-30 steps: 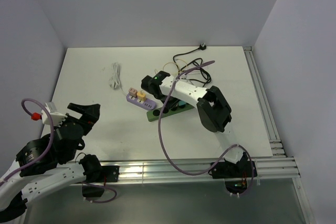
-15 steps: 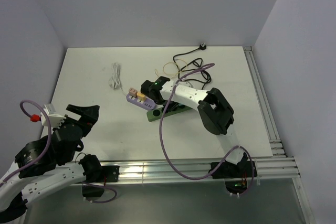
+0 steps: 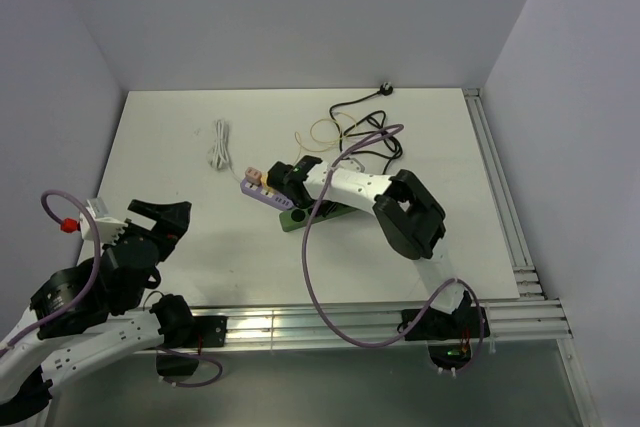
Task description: Insert the plug
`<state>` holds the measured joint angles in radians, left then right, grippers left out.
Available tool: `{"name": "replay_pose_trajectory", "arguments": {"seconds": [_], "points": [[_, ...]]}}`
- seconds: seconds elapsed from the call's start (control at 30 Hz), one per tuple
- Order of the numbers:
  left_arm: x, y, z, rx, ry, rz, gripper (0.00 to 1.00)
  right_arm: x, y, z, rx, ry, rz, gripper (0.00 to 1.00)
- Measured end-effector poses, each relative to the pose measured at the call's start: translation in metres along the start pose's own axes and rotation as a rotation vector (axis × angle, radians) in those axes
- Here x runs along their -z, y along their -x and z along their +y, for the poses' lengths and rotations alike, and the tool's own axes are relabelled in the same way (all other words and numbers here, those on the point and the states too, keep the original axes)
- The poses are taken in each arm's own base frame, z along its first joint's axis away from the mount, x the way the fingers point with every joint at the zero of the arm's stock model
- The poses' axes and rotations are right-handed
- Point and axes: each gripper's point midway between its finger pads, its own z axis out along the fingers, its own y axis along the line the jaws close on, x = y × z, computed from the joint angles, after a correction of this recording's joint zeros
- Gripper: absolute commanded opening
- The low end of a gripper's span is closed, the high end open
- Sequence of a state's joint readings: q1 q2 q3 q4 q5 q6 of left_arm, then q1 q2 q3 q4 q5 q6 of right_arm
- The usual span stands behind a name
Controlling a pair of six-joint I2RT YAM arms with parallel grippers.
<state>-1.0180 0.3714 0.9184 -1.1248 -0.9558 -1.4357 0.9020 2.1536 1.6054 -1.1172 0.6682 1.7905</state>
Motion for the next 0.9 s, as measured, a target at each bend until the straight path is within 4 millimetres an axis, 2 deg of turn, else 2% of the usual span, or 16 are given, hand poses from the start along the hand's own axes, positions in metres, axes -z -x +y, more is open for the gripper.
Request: {"name": "replay_pose_trajectory", "arguments": {"seconds": [0.3,0.5,0.53,0.77,0.8,0.83,0.9], "points": [[-0.0001,-0.0018,0.0028,-0.006,0.009,0.006,0.93,0.001,0.0028,0.0029,0.077,-0.036,-0.06,0.0],[-0.0001,-0.002,0.0029,-0.001,0.01,0.007,0.93,0.0027,0.0045,0.0007,0.049,0.013,-0.047,0.0],[-0.0001,-0.0019,0.0022,0.001,0.008,0.007,0.93,0.003,0.0045,0.0007,0.047,0.022,-0.044,0.24],[-0.0011,-0.0033,-0.0014,-0.006,0.002,0.008,0.94,0.0063,0.0051,0.0027,0.064,0.057,-0.029,0.29],[-0.0013,-0.0036,-0.0014,-0.008,0.003,0.009,0.94,0.0066,0.0051,0.0028,0.067,0.058,-0.029,0.42],[-0.0013,-0.0037,-0.0014,-0.008,0.003,0.009,0.94,0.0074,0.0056,0.0034,0.071,0.06,-0.028,0.49],[-0.0013,-0.0035,-0.0014,-0.008,0.003,0.009,0.94,0.0101,0.0074,0.0042,0.088,0.068,-0.028,0.57]]}}
